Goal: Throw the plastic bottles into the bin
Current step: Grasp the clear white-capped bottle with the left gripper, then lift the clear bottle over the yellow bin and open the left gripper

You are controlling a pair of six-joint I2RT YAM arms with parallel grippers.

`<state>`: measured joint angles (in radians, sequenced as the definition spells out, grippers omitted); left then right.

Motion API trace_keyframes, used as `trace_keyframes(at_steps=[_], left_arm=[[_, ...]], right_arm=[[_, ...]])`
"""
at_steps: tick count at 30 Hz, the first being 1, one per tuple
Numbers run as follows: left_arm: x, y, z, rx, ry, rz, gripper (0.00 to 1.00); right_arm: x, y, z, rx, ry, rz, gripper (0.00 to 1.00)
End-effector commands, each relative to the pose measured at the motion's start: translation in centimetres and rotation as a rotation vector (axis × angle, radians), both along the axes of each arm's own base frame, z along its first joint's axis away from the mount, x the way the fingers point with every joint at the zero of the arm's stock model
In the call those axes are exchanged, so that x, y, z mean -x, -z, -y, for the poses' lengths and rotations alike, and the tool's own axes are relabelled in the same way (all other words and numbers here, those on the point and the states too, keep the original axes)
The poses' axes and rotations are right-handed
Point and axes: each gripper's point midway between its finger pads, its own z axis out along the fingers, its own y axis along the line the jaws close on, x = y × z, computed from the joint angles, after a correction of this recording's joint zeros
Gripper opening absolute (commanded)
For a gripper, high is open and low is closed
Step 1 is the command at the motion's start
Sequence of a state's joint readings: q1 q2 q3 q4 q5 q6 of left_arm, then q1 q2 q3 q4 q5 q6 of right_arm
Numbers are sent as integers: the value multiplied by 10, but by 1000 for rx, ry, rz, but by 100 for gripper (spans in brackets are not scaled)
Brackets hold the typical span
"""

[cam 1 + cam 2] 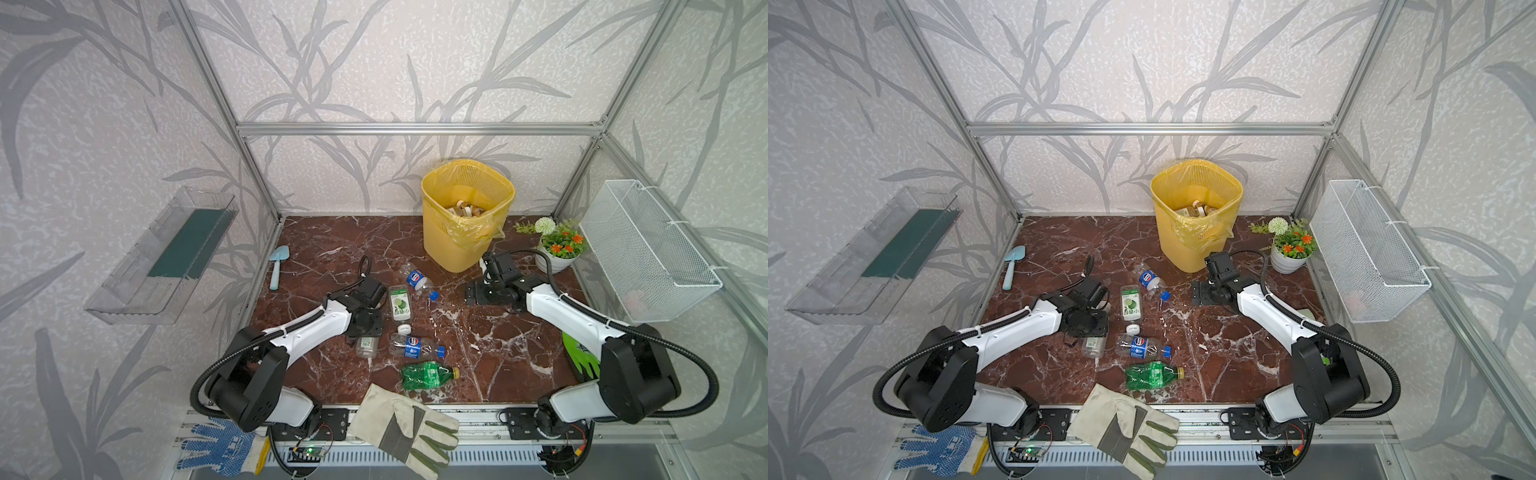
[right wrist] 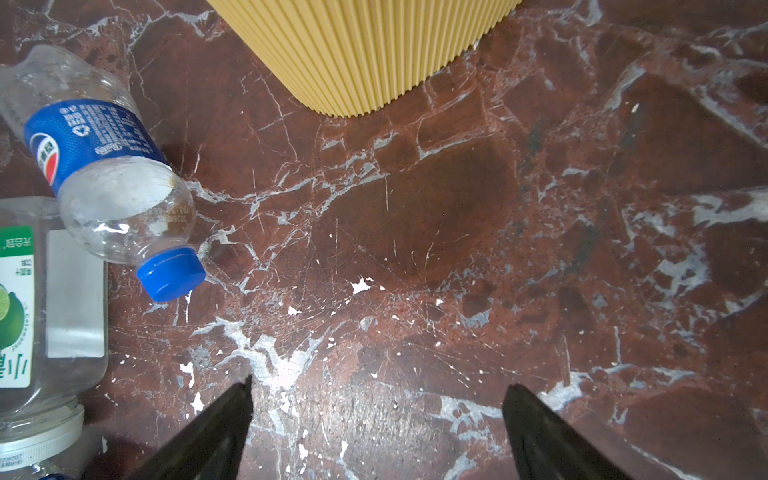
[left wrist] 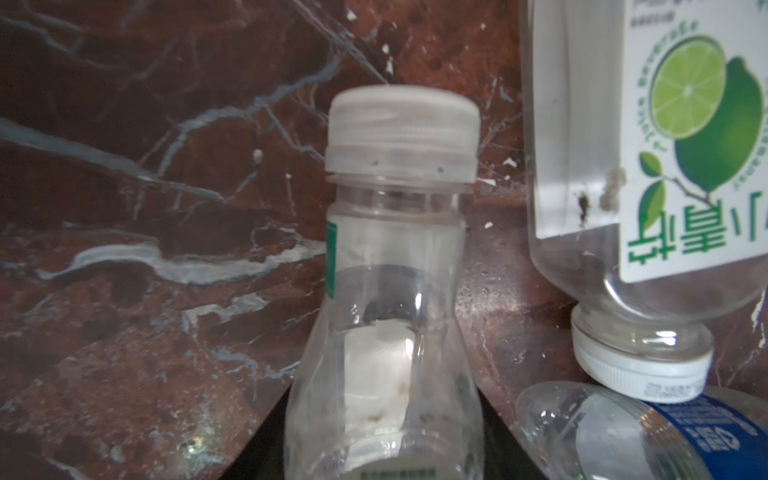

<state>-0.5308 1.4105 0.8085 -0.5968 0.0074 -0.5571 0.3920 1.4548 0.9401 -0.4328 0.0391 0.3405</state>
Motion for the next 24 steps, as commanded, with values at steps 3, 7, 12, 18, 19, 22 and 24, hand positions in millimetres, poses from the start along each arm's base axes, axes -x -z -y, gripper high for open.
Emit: trace_keyframes(at_steps=[3, 7, 12, 18, 19, 22, 24], left_arm=[[-29, -23, -20, 104, -152, 121, 44], [-64, -43, -15, 244, -218, 200, 44], [-139, -111, 6, 353, -174, 369, 45], [-246, -294, 92, 737, 31, 659, 47], [-253, -332, 114, 821, 88, 694, 49], [-255, -402, 163, 886, 232, 766, 66], [-261, -412, 170, 877, 241, 771, 86]], right_arm=[[-2, -6, 2, 8, 7, 7, 95], [-1, -5, 1, 6, 9, -1, 95], [-2, -2, 0, -1, 7, -10, 95], [-1, -3, -5, -6, -22, -24, 95], [-1, -3, -4, -2, -21, -26, 95], [1, -3, -3, 1, -17, -32, 96], [4, -2, -3, -6, -14, -38, 96]])
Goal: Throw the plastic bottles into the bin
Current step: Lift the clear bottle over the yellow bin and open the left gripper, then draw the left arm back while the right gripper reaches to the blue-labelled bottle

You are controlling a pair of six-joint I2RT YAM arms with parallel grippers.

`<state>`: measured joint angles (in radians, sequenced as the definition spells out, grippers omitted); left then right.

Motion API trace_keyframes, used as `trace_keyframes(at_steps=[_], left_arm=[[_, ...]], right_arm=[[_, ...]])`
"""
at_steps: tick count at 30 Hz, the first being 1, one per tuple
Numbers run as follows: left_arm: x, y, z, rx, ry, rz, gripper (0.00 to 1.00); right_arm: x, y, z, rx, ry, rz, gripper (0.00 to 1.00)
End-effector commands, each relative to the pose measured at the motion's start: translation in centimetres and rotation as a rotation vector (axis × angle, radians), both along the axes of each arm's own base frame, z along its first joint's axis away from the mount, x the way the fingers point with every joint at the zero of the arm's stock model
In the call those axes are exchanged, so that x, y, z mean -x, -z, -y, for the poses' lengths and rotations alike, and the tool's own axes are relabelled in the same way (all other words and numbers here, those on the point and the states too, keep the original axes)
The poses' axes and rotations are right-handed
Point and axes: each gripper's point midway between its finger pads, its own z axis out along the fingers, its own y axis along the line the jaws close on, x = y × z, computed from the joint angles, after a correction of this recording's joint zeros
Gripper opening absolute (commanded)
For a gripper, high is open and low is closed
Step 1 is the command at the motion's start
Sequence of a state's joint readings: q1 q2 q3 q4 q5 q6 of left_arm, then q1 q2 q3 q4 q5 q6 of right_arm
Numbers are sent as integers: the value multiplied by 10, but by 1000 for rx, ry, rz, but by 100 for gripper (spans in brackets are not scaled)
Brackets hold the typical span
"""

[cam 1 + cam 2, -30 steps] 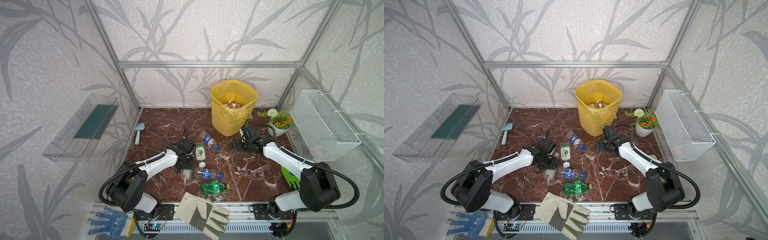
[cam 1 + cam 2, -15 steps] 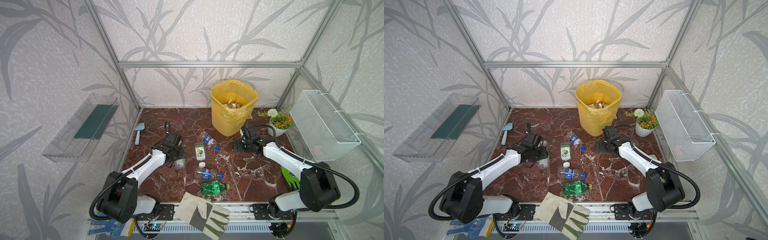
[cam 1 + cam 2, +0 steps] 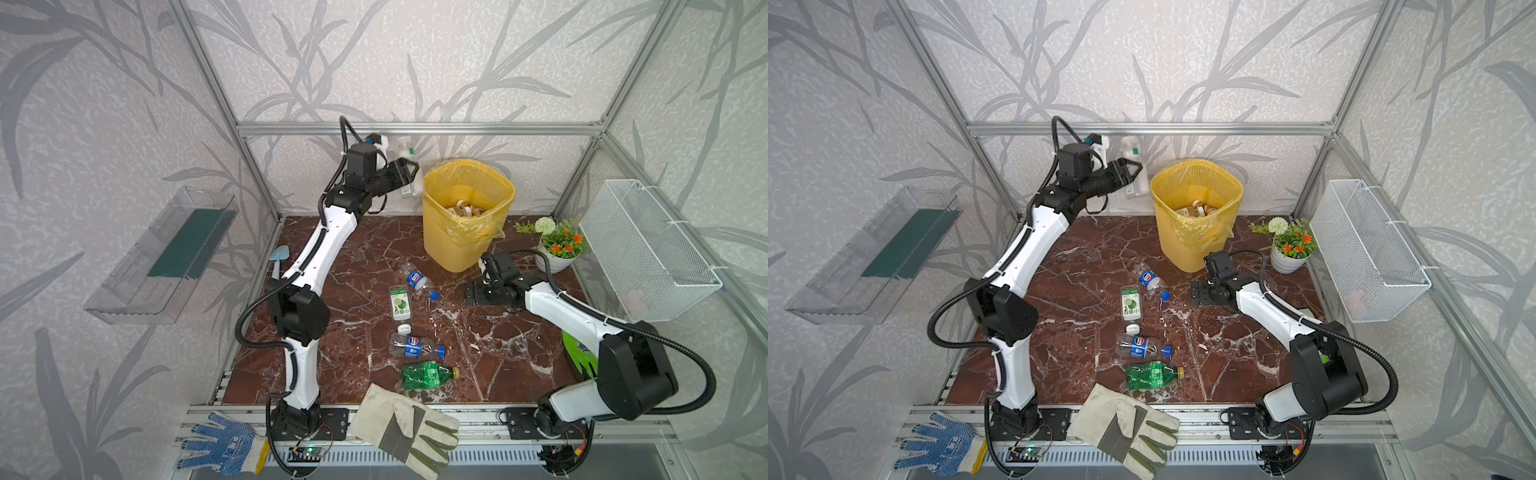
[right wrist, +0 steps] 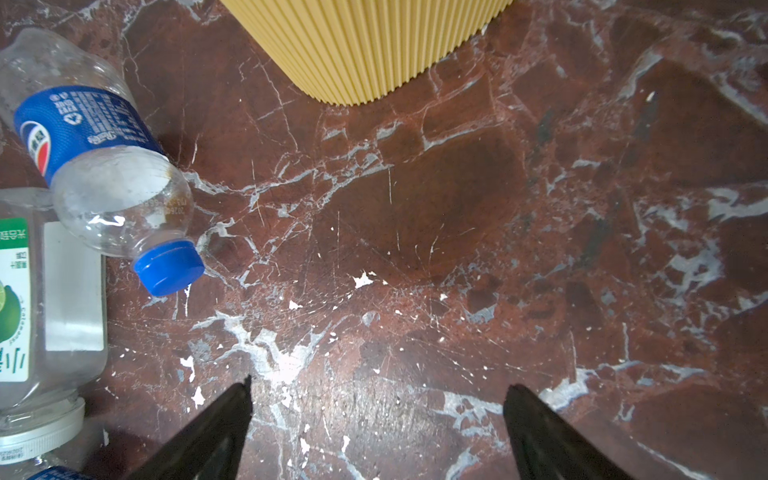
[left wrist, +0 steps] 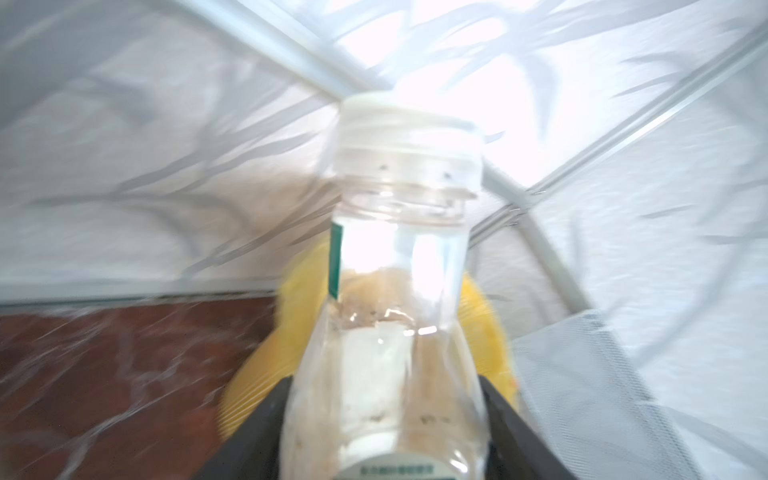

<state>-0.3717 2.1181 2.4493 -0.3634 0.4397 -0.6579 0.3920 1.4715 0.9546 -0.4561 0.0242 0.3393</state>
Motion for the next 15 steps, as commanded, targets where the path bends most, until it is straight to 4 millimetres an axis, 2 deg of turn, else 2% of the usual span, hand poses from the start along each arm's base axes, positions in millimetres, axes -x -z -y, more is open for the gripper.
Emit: trace_keyframes(at_steps=[1, 3, 5, 9, 13, 15], left_arm=[[19, -8, 23, -6, 99, -51, 99], [4, 10, 5, -16, 52, -109, 99], [-2, 29, -10, -41, 33, -174, 99], [12, 35, -31, -187, -11, -168, 99], [25, 33, -64, -286, -83, -139, 99], [30, 49, -84, -303, -146, -147, 99]], right_arm=[[3, -4, -1, -6, -6, -13, 96], [6, -2, 0, -4, -6, -18, 97], [7, -2, 2, 3, -6, -18, 97], [5, -1, 4, 13, -2, -11, 97], [3, -2, -1, 0, -18, -18, 97], [3, -3, -3, -4, -30, -21, 96]])
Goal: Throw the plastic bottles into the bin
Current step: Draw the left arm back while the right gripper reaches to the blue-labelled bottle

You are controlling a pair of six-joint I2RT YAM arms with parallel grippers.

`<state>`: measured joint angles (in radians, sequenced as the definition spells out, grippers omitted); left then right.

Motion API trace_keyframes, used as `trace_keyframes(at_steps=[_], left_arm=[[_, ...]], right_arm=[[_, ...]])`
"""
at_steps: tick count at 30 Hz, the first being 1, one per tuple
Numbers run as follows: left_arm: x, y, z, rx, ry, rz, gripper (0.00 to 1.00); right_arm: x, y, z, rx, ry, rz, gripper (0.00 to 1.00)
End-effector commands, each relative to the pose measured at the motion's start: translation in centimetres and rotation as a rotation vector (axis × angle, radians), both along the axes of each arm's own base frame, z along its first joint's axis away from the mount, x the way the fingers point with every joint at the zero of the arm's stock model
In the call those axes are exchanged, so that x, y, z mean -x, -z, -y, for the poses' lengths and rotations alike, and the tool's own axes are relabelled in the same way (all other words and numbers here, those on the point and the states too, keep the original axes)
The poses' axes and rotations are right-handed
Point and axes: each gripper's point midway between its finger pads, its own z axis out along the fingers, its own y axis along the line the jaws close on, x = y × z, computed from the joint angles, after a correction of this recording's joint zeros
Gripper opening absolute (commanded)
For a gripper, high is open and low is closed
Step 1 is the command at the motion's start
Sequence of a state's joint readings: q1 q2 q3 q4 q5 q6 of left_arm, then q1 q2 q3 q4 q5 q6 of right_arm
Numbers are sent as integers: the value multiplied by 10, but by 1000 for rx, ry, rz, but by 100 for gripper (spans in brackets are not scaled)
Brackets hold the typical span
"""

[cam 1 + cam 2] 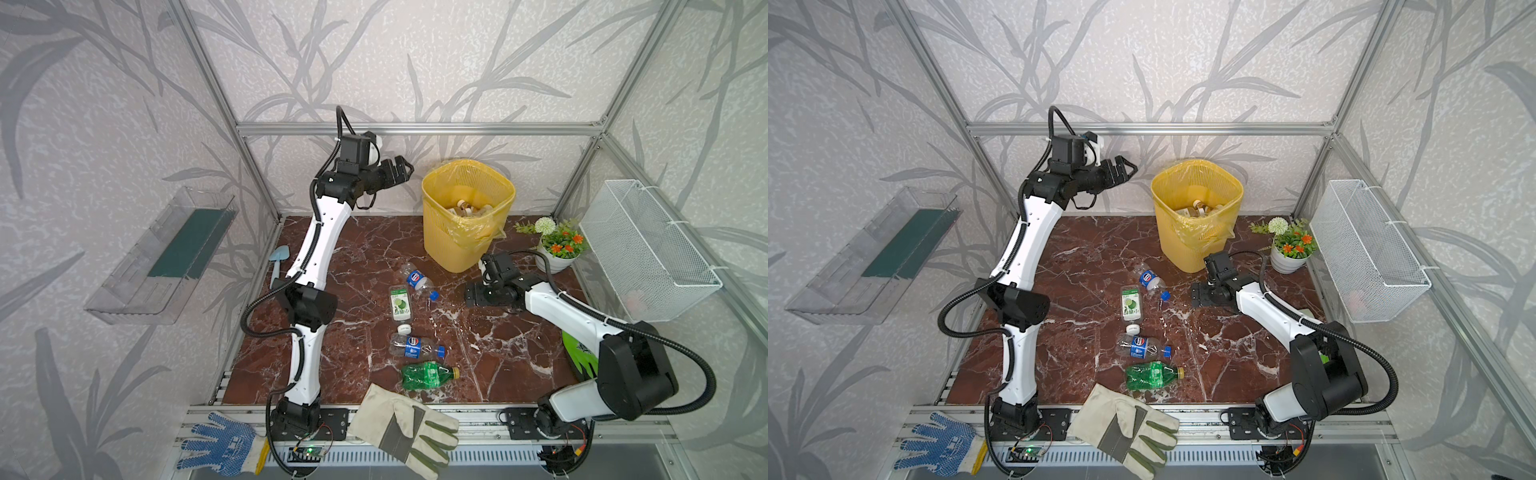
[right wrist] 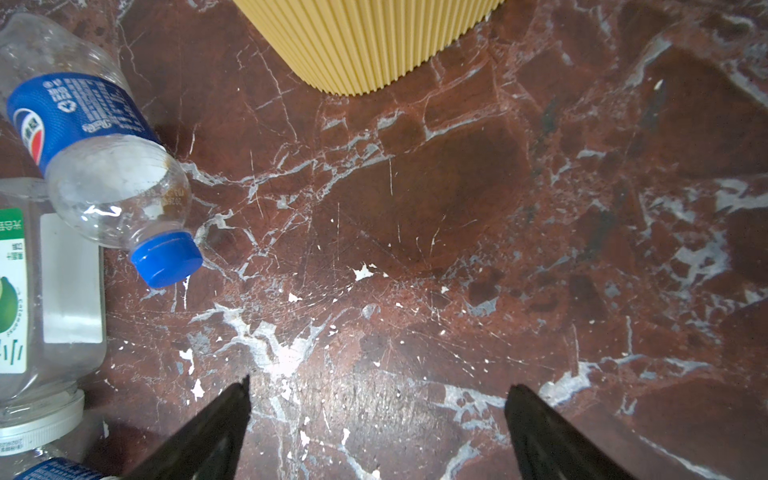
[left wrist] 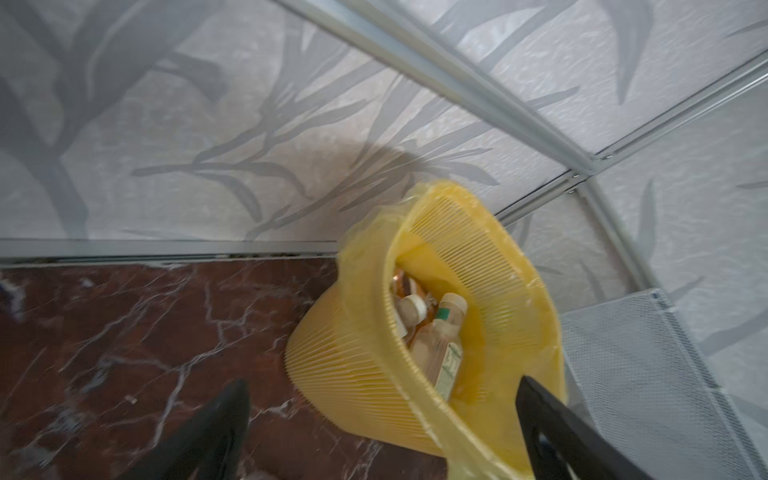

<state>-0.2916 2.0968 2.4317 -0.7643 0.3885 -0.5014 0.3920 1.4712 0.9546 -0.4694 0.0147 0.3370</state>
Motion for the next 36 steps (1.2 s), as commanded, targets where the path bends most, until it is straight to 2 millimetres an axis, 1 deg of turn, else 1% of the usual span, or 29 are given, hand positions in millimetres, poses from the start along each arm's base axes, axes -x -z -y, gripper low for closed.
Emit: trace_keyframes(at_steps=[1, 4, 5, 9, 11, 13, 15, 17, 19, 24, 25, 27, 31, 36], left_arm=[[26, -24, -36, -86, -80, 131, 99], [46, 11, -75, -192, -166, 102, 99], [53, 29, -87, -221, -177, 68, 99], [89, 88, -122, -330, -203, -62, 98], [105, 108, -137, -374, -215, -103, 98], [120, 120, -148, -436, -217, -119, 98], [130, 127, -156, -485, -224, -119, 97], [135, 132, -163, -508, -250, -100, 96], [136, 137, -165, -497, -271, -81, 95], [138, 135, -159, -459, -253, -77, 94], [138, 137, -157, -452, -247, -83, 94], [139, 138, -154, -433, -236, -93, 94], [139, 135, -150, -412, -225, -86, 93], [140, 132, -150, -409, -227, -79, 93]], right_arm=[[0, -4, -4, -7, -34, -8, 95], [4, -8, -12, -30, -93, -2, 93], [5, -11, -15, -39, -116, 5, 93], [15, -11, -30, -44, -198, 14, 93], [19, -11, -43, -37, -244, 21, 94], [22, -9, -59, -23, -293, 22, 94], [20, -11, -75, -1, -335, 35, 94], [14, -12, -90, 21, -364, 46, 94], [8, -10, -105, 14, -375, 40, 93], [-10, -15, -135, 23, -396, 70, 92], [-16, -11, -138, 43, -400, 66, 92], [-25, -11, -143, 77, -410, 66, 91], [-44, -10, -153, 120, -443, 90, 90], [-61, -1, -164, 170, -502, 81, 88]])
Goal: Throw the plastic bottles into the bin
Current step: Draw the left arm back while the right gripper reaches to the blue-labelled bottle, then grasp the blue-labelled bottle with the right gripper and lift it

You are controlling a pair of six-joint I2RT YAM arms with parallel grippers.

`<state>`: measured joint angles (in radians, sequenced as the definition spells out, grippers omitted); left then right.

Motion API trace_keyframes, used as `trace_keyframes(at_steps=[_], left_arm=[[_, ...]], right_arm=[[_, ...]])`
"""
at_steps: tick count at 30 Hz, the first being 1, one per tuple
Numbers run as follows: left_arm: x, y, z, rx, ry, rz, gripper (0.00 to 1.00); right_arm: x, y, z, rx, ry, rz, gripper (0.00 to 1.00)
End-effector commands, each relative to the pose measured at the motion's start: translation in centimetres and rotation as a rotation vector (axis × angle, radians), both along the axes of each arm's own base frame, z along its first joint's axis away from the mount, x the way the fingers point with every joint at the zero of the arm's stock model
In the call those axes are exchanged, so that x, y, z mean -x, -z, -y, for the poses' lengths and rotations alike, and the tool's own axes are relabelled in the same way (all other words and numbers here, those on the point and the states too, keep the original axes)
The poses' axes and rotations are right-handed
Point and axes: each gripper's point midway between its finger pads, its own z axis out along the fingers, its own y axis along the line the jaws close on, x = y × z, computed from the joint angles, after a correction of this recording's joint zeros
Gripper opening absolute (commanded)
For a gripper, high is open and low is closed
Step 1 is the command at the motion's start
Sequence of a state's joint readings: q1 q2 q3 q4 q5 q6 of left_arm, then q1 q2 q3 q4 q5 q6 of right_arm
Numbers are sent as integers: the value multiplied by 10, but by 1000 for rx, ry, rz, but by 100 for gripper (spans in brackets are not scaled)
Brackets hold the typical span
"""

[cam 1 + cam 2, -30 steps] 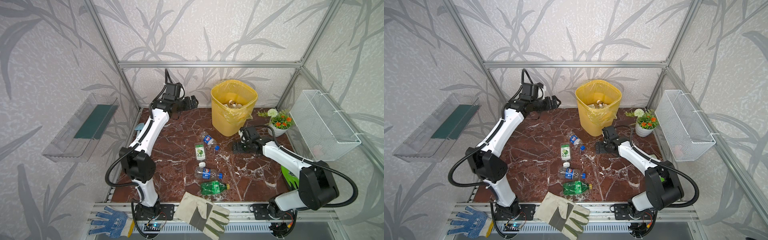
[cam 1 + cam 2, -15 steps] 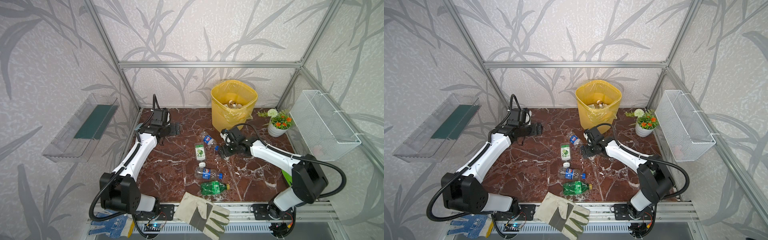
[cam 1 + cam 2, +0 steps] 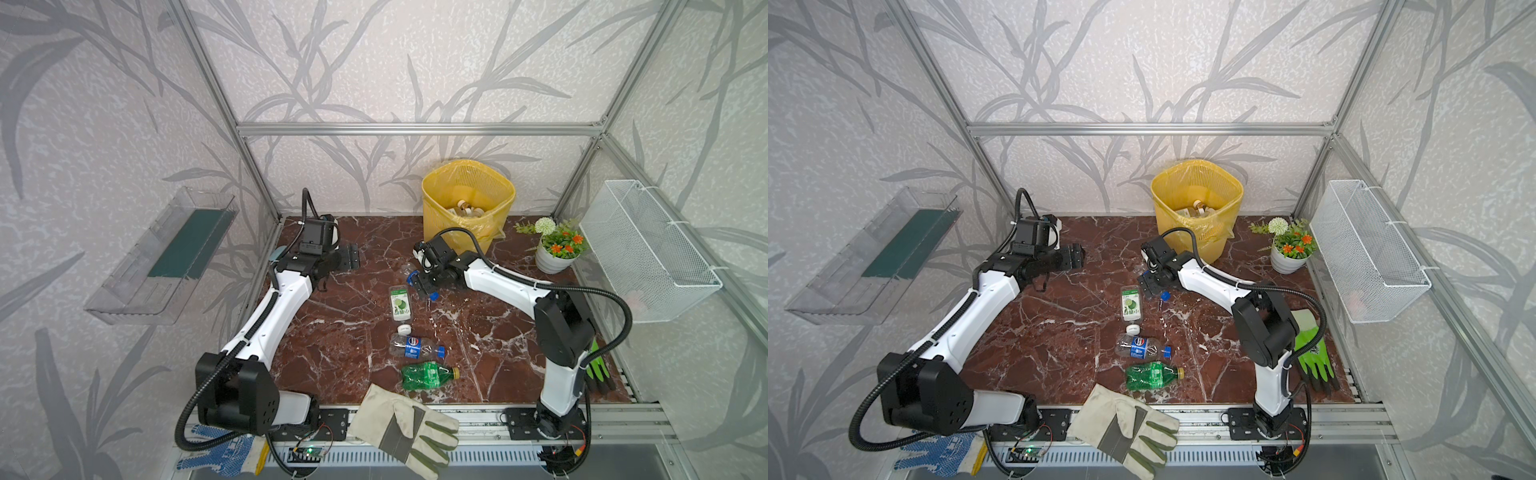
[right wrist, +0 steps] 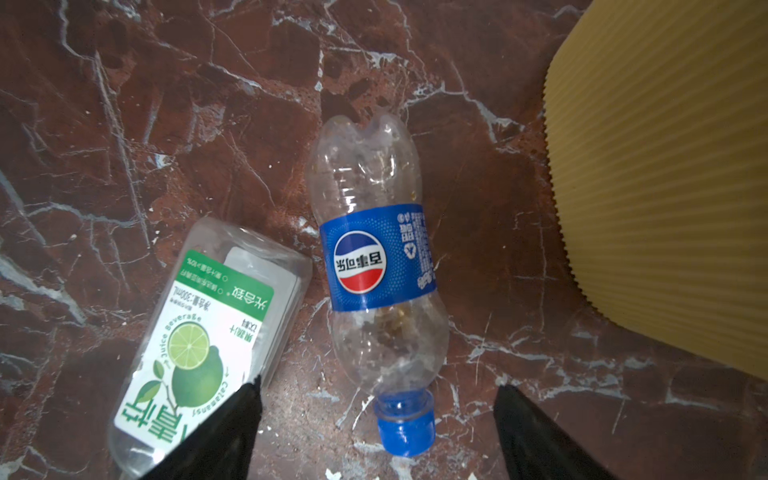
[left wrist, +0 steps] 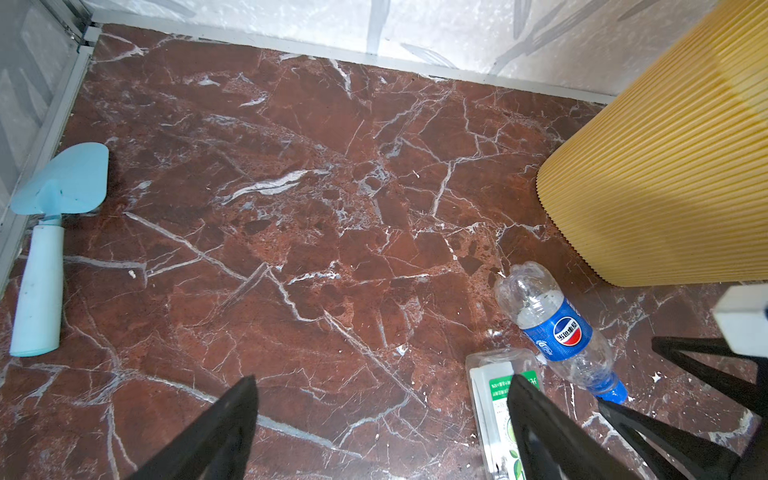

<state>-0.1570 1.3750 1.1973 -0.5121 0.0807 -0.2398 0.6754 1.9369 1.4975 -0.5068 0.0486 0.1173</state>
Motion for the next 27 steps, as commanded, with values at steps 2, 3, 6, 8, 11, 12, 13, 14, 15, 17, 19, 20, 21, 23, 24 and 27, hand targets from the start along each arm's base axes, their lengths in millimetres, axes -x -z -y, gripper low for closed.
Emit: trace_keyframes(at_steps=[2, 3, 6, 8, 11, 12, 13, 14, 15, 17, 19, 20, 21, 23, 24, 27], left_arm=[[1, -16, 1, 18, 5, 46, 93], [1, -17, 1, 20, 4, 48, 93], [1, -18, 1, 23, 4, 51, 93], [0, -17, 1, 28, 5, 50, 93], [0, -17, 1, 30, 5, 47, 92], [0, -17, 0, 30, 3, 49, 93], [0, -17, 0, 30, 3, 50, 93], [0, -18, 0, 30, 2, 51, 93], [0, -18, -1, 31, 2, 51, 93], [0, -18, -1, 35, 1, 49, 92], [0, -18, -1, 38, 1, 51, 92], [0, -18, -1, 38, 1, 51, 92], [0, -18, -2, 37, -1, 50, 92], [0, -19, -2, 39, -2, 53, 92], [0, -19, -3, 39, -3, 53, 92], [0, -19, -2, 44, -3, 52, 92]], right_arm=[[-9, 13, -1, 107, -66, -14, 87], [-11, 16, -2, 120, -71, -14, 87], [-17, 22, -6, 143, -97, -12, 86], [-19, 27, -9, 158, -110, -10, 85], [-22, 34, -9, 188, -117, -10, 82], [-24, 34, -10, 193, -117, -5, 81], [-25, 36, -10, 199, -121, -5, 80], [-25, 38, -11, 204, -123, -3, 78], [-26, 39, -12, 208, -127, 0, 77], [-28, 42, -13, 217, -130, 1, 75], [-29, 46, -15, 225, -134, 0, 73], [-29, 48, -16, 228, -138, 0, 71], [-29, 50, -17, 233, -140, -3, 71], [-28, 54, -20, 235, -146, -6, 70], [-28, 55, -21, 237, -147, -7, 69], [-27, 58, -23, 244, -147, -7, 64]])
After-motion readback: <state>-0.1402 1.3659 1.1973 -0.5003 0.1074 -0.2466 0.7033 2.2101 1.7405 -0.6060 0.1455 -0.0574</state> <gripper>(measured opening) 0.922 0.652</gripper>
